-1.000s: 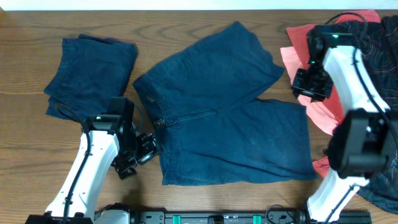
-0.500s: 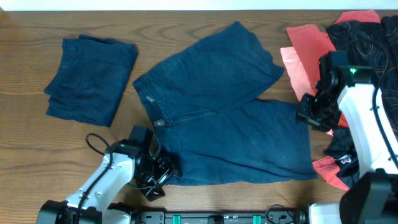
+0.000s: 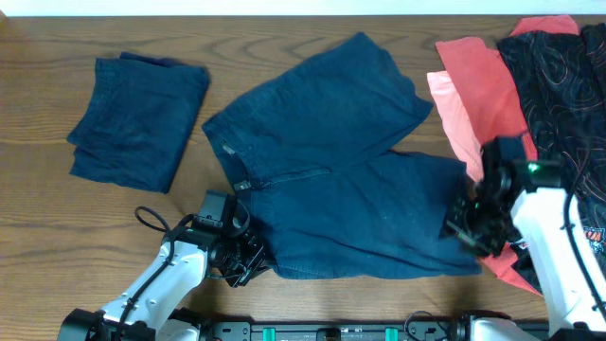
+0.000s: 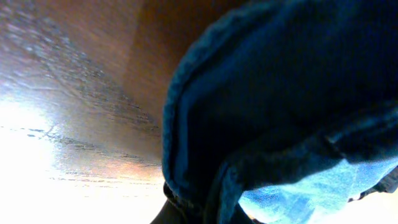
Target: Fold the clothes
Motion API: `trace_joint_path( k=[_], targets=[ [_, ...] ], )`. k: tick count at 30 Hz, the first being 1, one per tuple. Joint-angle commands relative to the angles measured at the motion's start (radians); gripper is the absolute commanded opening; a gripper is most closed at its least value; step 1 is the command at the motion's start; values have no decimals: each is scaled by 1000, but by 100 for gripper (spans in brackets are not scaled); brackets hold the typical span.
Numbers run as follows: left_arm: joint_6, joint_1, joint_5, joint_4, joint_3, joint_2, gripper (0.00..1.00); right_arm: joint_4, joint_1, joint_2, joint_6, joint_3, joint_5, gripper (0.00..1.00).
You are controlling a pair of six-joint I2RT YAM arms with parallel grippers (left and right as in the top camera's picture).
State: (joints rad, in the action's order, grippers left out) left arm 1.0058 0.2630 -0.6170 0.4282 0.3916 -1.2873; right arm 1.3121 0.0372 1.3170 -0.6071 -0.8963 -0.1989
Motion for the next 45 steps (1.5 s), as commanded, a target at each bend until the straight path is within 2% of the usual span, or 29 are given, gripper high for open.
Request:
trace_joint_path(
  k=[1,2,3,5,12,15,19,21,22,23,24,29,32,39,45],
  targets=[
    [-29,-2,120,11,8,-8,6,-3,10,-40,-130,94,-46,42],
    [-30,-2,120,19,12,-5,6,-3,10,-49,-150,125,-46,43],
    [-33,-2,120,29,14,-3,6,-11,10,-57,-172,154,-44,50],
    [-37,-2,120,50,14,-1,6,-48,10,-71,-212,210,-44,77],
    [-109,-2,120,87,14,1,6,-312,10,-91,-298,370,-21,78],
    [-115,-2,120,95,14,1,6,-355,10,-91,-367,415,11,75],
    [-115,-2,120,106,14,2,6,-403,10,-91,-437,457,60,68],
    [-115,-2,120,108,14,4,6,-429,10,-91,-443,460,70,49],
    [-115,-2,120,112,15,6,6,-441,10,-92,-443,460,68,34],
    [-116,-2,120,119,15,11,6,-451,10,-92,-436,459,68,14],
    [-116,-2,121,130,16,18,6,-468,10,-92,-411,456,68,1],
    [-201,-2,155,268,56,93,6,-483,10,-97,-246,390,52,1],
    [-248,-2,187,379,98,175,6,-435,10,-114,-201,312,53,1],
    [-342,-2,261,535,218,414,6,-266,11,-187,-29,66,60,1],
    [-362,13,297,623,309,568,6,-80,12,-222,72,-163,155,1]
  ],
)
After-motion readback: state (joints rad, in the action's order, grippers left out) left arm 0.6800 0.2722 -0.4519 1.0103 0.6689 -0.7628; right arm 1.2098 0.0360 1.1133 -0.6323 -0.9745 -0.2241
